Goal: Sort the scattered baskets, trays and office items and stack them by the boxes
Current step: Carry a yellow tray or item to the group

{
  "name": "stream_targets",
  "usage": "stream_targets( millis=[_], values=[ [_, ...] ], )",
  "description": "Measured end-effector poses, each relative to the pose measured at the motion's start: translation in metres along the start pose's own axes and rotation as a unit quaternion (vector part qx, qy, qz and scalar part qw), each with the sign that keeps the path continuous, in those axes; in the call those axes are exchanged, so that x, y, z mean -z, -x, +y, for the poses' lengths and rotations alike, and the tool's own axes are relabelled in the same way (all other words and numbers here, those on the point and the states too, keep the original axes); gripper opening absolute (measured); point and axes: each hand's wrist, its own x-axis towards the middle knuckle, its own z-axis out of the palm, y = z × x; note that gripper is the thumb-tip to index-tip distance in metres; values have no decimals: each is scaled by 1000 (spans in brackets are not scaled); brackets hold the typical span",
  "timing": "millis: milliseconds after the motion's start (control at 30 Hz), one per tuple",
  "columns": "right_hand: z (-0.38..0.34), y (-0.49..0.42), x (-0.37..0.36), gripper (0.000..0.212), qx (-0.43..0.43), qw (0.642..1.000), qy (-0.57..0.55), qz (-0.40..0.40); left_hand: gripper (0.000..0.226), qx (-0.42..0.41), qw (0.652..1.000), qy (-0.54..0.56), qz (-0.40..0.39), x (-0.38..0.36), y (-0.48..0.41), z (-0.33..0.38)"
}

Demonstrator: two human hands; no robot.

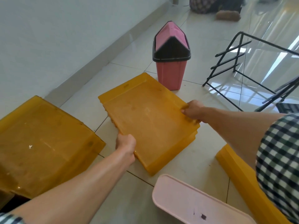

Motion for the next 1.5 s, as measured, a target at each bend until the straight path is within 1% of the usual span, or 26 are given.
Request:
stream_targets(
  millis=[133, 267, 333, 367, 500, 633, 800, 967, 1033, 1100, 1200, 1300, 1333, 1367, 1400, 1433, 1467, 1500],
  values=[
    [-11, 1, -2, 35, 34, 996, 41, 70, 37, -8, 1000, 18, -25, 14, -10, 25],
    [-26, 9, 6, 25, 57, 991, 30, 117, 35, -43, 998, 11, -44, 28, -9, 45],
    [-35, 14, 7, 15, 73, 988, 22, 133, 35, -57, 997, 23, -41, 36, -8, 54],
    [-40, 17, 7, 14, 80, 987, 15, 141, 36, -59, 997, 29, -39, 41, -7, 58],
    [-56, 32, 6, 28, 97, 982, -5, 162, 35, -53, 997, 42, -23, 57, -4, 67],
    [-71, 46, 8, 17, 120, 973, 9, 195, 31, -38, 998, 44, -13, 69, 2, 70],
    [-74, 58, 5, 16, 117, 969, 28, 215, 32, -35, 999, 36, -22, 74, 6, 63],
    [-50, 54, -4, 14, 91, 972, 70, 206, 30, -8, 999, 30, -40, 60, 2, 34],
    [-36, 49, -10, 16, 83, 974, 88, 190, 32, 2, 999, 24, -47, 54, -2, 23],
    [-22, 43, -17, 23, 72, 980, 84, 168, 32, 2, 999, 15, -52, 48, -8, 17],
    [-5, 34, -27, 35, 63, 988, 45, 133, 31, -7, 999, -8, -45, 43, -18, 14],
    [3, 28, -31, 41, 59, 993, 12, 104, 38, -25, 999, -27, -39, 38, -30, 9],
    [3, 28, -31, 47, 51, 995, -2, 88, 38, -29, 999, -31, -34, 38, -33, 7],
    [4, 29, -30, 58, 35, 997, -34, 63, 37, -32, 998, -39, -32, 38, -34, 2],
    [4, 32, -29, 73, 9, 996, -88, 27, 38, -33, 998, -45, -37, 39, -34, -4],
    [4, 36, -28, 87, -19, 988, -153, -14, 42, -26, 997, -43, -51, 39, -33, -11],
    [7, 39, -27, 99, -45, 976, -207, -51, 50, -4, 997, -25, -67, 40, -32, -19],
    [12, 42, -27, 107, -64, 966, -235, -83, 54, 31, 996, 6, -86, 39, -30, -27]
  ],
)
